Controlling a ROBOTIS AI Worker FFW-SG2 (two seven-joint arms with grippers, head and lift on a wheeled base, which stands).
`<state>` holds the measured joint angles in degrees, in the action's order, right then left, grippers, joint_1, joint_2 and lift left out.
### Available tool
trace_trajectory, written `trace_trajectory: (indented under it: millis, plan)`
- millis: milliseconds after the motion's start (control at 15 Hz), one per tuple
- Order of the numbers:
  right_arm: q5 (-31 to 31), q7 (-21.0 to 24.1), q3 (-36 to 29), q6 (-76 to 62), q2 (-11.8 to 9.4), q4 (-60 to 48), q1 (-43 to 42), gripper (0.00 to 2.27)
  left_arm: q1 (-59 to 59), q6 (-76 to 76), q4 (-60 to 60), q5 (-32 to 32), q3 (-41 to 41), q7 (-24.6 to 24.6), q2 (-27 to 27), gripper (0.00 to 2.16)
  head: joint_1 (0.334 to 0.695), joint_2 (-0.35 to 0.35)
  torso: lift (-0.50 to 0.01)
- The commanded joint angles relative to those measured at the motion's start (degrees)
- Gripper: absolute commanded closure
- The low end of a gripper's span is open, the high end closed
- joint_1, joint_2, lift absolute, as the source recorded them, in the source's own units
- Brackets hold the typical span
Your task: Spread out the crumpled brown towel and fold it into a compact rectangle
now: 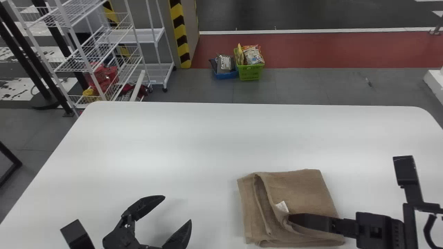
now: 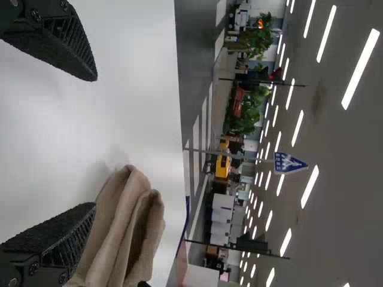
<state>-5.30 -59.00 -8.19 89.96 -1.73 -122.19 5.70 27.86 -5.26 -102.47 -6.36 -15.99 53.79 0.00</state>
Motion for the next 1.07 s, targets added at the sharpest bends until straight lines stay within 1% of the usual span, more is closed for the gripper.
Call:
trace_trajectory:
  millis: [0, 67, 133, 267, 333, 400, 467, 600, 800, 867, 933, 1000]
  plan:
    - [-3.49, -2.61, 0.72, 0.12, 1.03, -1.04, 0.72, 1.86, 0.0, 0.12, -0.01, 0.04, -0.09, -0.08, -0.15, 0.06, 0.695, 0.171, -0.127]
    - [-8.23, -2.96, -0.95, 0.12, 1.11, -0.86, 0.63, 1.86, 0.0, 0.12, -0.01, 0.04, -0.09, -0.08, -0.15, 0.06, 0.695, 0.19, -0.127]
    - [-10.26, -2.96, -1.74, 0.12, 1.11, -0.77, -0.07, 1.86, 0.0, 0.12, -0.01, 0.21, -0.01, -0.08, -0.15, 0.06, 0.695, 0.208, -0.127]
    - [-8.76, -2.88, -1.21, 0.12, 1.2, -0.6, -0.34, 1.84, 0.0, 0.12, 0.08, 0.3, 0.17, -0.17, -0.15, 0.06, 0.695, 0.221, -0.127]
    - [-7.0, -2.88, -0.51, 0.12, 1.2, 0.28, -0.42, 1.33, 0.0, 0.12, 0.08, 0.39, 0.26, -0.17, -0.15, 0.06, 0.695, 0.222, -0.127]
    - [-6.48, -2.88, -0.16, 0.12, 1.2, 1.25, -0.42, 0.5, -0.09, 0.12, 0.17, 0.56, 0.35, -0.35, -0.15, 0.06, 0.695, 0.22, -0.127]
    - [-5.69, -2.7, 0.28, 0.12, 1.2, 1.95, -0.42, 0.0, -0.09, 0.12, 0.25, 0.56, 0.43, -0.35, -0.15, 0.06, 0.695, 0.22, -0.127]
    - [-5.16, -2.35, 0.28, 0.12, 1.2, 2.48, -0.51, 0.0, -0.17, 0.12, 0.43, 0.74, 0.61, -0.35, -0.15, 0.06, 0.695, 0.219, -0.127]
    - [-6.21, -2.52, -3.15, 0.12, 1.11, 1.51, 0.02, 0.07, -0.17, 0.12, 0.6, 0.83, 0.61, -0.44, -0.15, 0.06, 0.695, 0.21, -0.127]
    - [-5.51, -2.44, -4.11, 0.12, 1.03, 0.72, 0.19, 0.23, -0.17, 0.12, 0.87, 0.83, 0.61, -0.44, -0.15, 0.06, 0.695, 0.203, -0.127]
    - [-4.19, -2.44, -4.11, 0.12, 0.76, 0.63, 0.19, 0.46, -0.26, 0.12, 0.96, 0.83, 0.61, -0.44, -0.15, 0.06, 0.695, 0.185, -0.127]
    - [-1.99, -2.52, -3.85, 0.12, 0.67, 1.16, 0.19, 0.79, -0.35, 0.12, 1.13, 0.74, 0.61, -0.44, -0.15, 0.06, 0.695, 0.175, -0.127]
